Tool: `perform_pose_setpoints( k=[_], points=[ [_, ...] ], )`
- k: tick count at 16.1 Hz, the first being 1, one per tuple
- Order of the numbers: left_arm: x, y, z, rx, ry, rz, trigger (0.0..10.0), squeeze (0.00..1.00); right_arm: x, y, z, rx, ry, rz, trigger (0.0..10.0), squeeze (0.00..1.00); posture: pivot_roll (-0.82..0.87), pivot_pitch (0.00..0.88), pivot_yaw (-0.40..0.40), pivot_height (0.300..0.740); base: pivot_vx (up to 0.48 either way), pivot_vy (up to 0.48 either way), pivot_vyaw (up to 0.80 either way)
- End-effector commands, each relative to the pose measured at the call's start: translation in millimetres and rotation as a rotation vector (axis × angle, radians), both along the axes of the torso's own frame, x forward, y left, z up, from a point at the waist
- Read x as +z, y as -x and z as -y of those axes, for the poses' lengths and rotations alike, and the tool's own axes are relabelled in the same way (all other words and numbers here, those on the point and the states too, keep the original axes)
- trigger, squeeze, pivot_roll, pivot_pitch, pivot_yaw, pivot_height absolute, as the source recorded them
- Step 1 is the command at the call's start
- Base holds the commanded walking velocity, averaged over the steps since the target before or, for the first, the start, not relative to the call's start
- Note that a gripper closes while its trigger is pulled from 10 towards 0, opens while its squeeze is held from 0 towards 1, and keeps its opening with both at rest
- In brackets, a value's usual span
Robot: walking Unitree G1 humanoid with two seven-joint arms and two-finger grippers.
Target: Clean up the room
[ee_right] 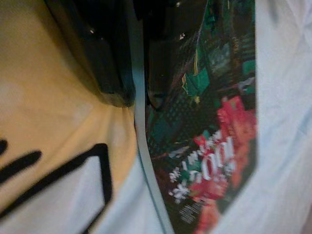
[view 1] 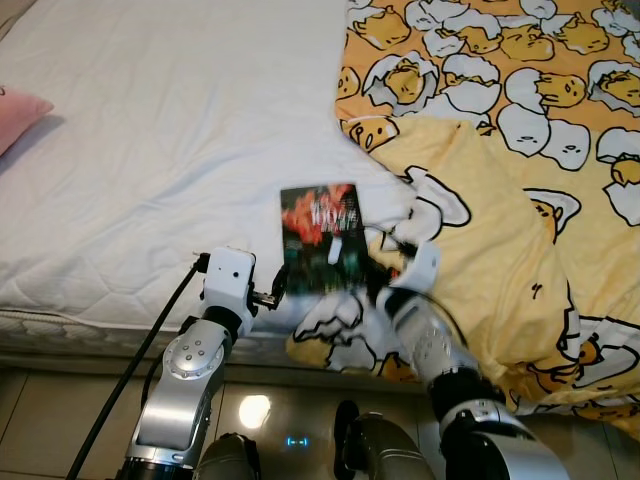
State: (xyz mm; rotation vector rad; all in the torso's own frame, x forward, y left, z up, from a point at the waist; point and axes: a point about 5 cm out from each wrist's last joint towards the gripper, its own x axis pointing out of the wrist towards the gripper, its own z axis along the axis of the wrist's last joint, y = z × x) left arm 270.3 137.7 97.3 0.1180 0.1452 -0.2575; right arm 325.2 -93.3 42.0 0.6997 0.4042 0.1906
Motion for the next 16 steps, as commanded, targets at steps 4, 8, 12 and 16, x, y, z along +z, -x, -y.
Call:
perform_pose_setpoints(
  k=[4, 8, 12, 16],
  points=[
    [-7, 2.5, 0.5, -0.001, -0.006, -0.025, 10.0, 0.00, -13, 5.7, 5.4, 0.012, 0.071, -0.080, 10.0, 1.00, 0.08, 0.219, -0.080, 0.736, 0.000, 0.000, 0.00],
    [-8, 4.1, 0.2, 0.000, -0.010, -0.027, 10.0, 0.00, 0, -2.3, -5.4, 0.050, 0.075, -0.014, 10.0, 1.00, 0.09, 0.226, -0.083, 0.736, 0.000, 0.000, 0.00],
    [-9, 3.9, -0.1, -0.003, -0.015, -0.030, 10.0, 0.00, 6, -6.0, -11.5, 0.053, 0.092, -0.001, 10.0, 1.00, 0.08, 0.223, -0.083, 0.736, 0.000, 0.000, 0.00],
    [-10, 3.5, 1.0, -0.003, -0.012, -0.032, 10.0, 0.00, 10, -6.5, -29.1, 0.114, 0.050, 0.004, 10.0, 0.00, 0.08, 0.222, -0.088, 0.736, 0.000, 0.000, 0.00]
  ],
)
